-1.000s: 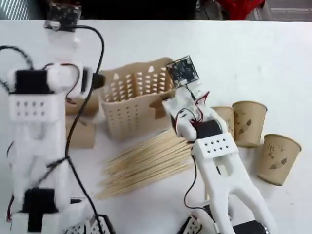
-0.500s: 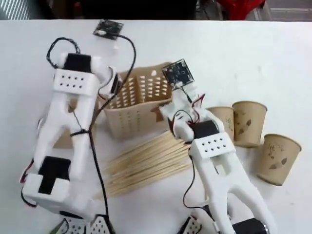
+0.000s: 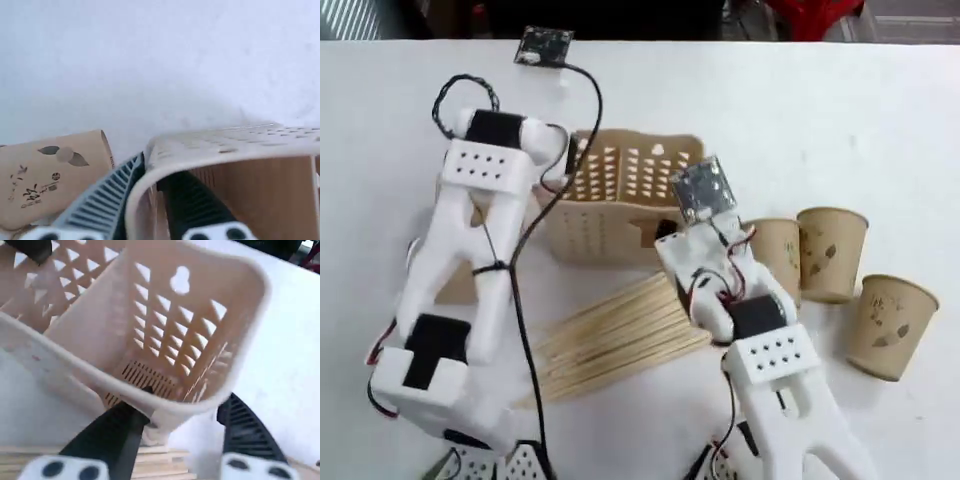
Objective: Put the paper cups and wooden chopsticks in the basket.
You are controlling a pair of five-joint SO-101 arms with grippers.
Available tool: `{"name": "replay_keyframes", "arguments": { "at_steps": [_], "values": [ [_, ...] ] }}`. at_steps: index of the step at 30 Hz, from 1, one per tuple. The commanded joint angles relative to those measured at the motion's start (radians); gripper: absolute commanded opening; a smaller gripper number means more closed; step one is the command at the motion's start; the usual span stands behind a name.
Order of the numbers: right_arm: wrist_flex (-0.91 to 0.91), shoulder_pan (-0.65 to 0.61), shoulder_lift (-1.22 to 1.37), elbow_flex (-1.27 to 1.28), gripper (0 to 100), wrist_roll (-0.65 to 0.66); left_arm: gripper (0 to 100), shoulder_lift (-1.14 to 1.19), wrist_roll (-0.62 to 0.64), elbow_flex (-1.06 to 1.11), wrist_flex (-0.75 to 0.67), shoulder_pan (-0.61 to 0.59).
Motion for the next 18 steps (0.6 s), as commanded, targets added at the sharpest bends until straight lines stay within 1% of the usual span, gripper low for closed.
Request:
{"name": "replay_keyframes", "arguments": {
  "at_steps": [1,3,5,10,12,15,16,18],
  "values": [
    [-0.213,0.004,-0.027,0.146,21.1,0.011,2,-0.005,0.029,-0.037,-0.035,-0.010],
    [-0.297,0.002,-0.041,0.206,21.1,0.011,2,-0.005,0.029,-0.037,-0.035,-0.010],
    [-0.340,0.002,-0.051,0.252,21.1,0.011,2,-0.005,0.037,-0.037,-0.034,-0.010],
    [-0.334,0.004,-0.113,0.304,21.1,0.011,2,-0.005,0.069,-0.038,-0.043,-0.028],
    [-0.288,-0.002,-0.160,0.311,21.1,0.011,2,-0.005,0.072,-0.054,-0.037,-0.041],
    [-0.145,-0.005,-0.246,0.311,22.7,0.011,2,-0.005,0.074,-0.091,-0.026,-0.062],
    [-0.097,-0.002,-0.278,0.311,25.5,0.011,2,-0.005,0.081,-0.101,-0.012,-0.064],
    [-0.016,0.002,-0.340,0.311,34.8,0.011,2,-0.004,0.094,-0.115,0.005,-0.058]
  ]
}}
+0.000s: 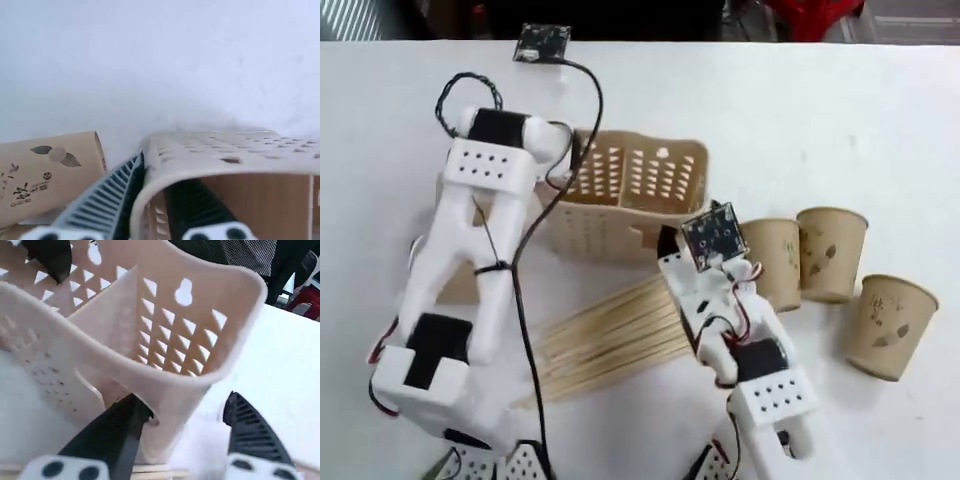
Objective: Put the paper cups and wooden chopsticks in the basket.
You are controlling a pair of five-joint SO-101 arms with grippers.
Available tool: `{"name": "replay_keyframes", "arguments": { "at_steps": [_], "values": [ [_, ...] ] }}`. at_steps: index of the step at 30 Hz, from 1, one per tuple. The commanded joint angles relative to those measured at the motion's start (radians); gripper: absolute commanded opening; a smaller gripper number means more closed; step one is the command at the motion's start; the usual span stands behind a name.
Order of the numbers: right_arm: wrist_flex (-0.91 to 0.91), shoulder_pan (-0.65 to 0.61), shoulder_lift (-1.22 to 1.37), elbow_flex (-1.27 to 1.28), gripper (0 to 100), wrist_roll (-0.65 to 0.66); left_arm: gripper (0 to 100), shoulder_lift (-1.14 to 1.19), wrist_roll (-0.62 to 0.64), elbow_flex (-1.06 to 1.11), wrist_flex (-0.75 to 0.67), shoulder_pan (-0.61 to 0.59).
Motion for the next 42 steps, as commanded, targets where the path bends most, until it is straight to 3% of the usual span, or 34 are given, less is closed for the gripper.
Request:
{"name": "replay_keyframes", "arguments": {
  "at_steps": [1,3,11,19,23,26,34,42],
  "values": [
    [0.166,-0.001,-0.088,0.017,39.2,0.012,2,-0.005,0.038,-0.094,0.006,-0.058],
    [0.203,-0.010,-0.128,0.017,43.3,0.012,2,-0.004,0.041,-0.092,0.003,-0.058],
    [0.186,-0.041,-0.199,0.032,42.4,0.012,2,0.176,0.061,-0.221,0.037,-0.064],
    [0.102,-0.033,-0.193,0.091,18.2,0.046,7,0.355,0.051,-0.732,0.322,-0.058],
    [0.096,-0.031,-0.196,0.094,16.7,0.135,13,0.430,0.048,-0.921,0.450,-0.051],
    [0.104,-0.025,-0.196,0.074,16.6,0.147,14,0.453,-0.025,-0.980,0.483,-0.027],
    [0.513,0.074,-0.186,-0.233,16.6,0.149,14,0.291,-0.057,-0.979,0.485,0.004],
    [0.699,0.099,-0.185,-0.396,16.6,0.203,14,0.071,-0.132,-0.977,0.485,-0.007]
  ]
}}
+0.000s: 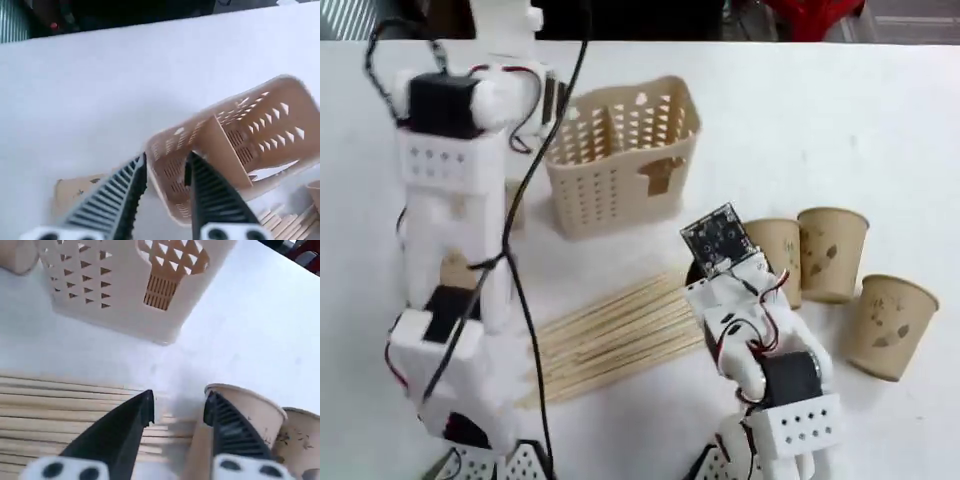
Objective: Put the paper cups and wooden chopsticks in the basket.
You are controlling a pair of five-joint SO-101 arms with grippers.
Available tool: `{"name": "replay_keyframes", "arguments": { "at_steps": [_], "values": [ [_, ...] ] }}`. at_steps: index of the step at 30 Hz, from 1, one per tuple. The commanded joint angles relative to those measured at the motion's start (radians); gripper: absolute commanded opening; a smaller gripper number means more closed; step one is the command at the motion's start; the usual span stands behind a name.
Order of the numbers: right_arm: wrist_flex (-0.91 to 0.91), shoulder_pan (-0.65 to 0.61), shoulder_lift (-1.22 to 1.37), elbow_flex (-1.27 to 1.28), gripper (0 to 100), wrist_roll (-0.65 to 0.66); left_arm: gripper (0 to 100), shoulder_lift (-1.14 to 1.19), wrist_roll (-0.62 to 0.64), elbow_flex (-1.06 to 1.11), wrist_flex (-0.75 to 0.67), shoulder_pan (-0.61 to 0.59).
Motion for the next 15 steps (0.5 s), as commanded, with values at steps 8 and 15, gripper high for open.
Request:
{"name": "replay_keyframes", "arguments": {
  "at_steps": [8,15],
  "values": [
    [0.360,0.328,0.242,-0.537,16.6,0.221,14,-0.357,-0.072,0.180,0.005,-0.036],
    [0.541,0.641,0.688,-0.987,16.6,0.732,14,-0.676,-0.290,0.743,-0.002,-0.041]
  ]
}}
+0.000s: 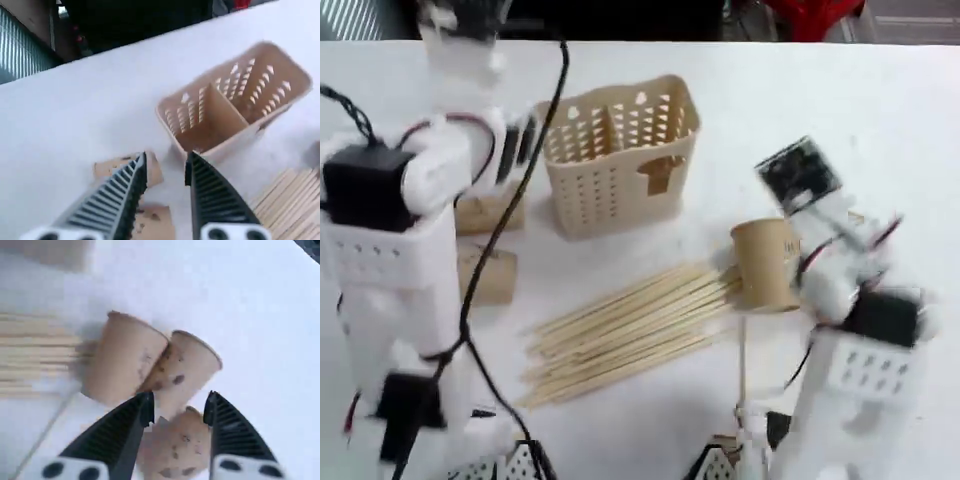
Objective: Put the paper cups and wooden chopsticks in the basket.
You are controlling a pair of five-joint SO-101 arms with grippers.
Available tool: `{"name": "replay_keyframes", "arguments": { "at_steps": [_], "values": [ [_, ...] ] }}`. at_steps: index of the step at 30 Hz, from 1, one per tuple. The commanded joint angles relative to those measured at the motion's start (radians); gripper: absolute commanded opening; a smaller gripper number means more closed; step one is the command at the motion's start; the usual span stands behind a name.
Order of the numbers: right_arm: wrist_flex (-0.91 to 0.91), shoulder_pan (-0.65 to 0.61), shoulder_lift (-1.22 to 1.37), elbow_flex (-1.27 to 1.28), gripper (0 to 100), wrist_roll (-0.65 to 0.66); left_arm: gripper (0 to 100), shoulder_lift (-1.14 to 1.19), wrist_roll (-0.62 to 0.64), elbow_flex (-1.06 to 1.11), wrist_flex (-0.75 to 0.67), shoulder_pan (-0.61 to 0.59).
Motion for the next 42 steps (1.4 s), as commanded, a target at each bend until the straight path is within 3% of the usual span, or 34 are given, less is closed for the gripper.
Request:
{"name": "replay_keyframes", "arguments": {
  "at_steps": [1,6,11,16,25,40,42],
  "values": [
    [0.064,0.140,0.206,-0.250,16.6,0.255,15,-0.216,-0.121,0.373,-0.006,-0.018],
    [0.111,0.268,0.426,-0.419,17.0,0.486,15,-0.387,-0.166,0.733,-0.101,-0.018],
    [0.151,0.354,0.605,-0.560,22.4,0.697,15,-0.562,-0.160,1.142,-0.296,-0.018],
    [0.159,0.386,0.811,-0.669,23.2,0.749,15,-0.684,-0.166,1.409,-0.477,-0.088],
    [0.240,0.400,1.052,-0.753,23.2,0.747,15,-0.691,-0.160,1.590,-0.638,-0.139],
    [0.240,0.412,1.113,-0.657,22.8,0.804,15,-0.691,-0.158,1.593,-0.644,-0.139],
    [0.240,0.423,1.119,-0.647,18.9,0.807,15,-0.691,-0.158,1.593,-0.644,-0.139]
  ]
}}
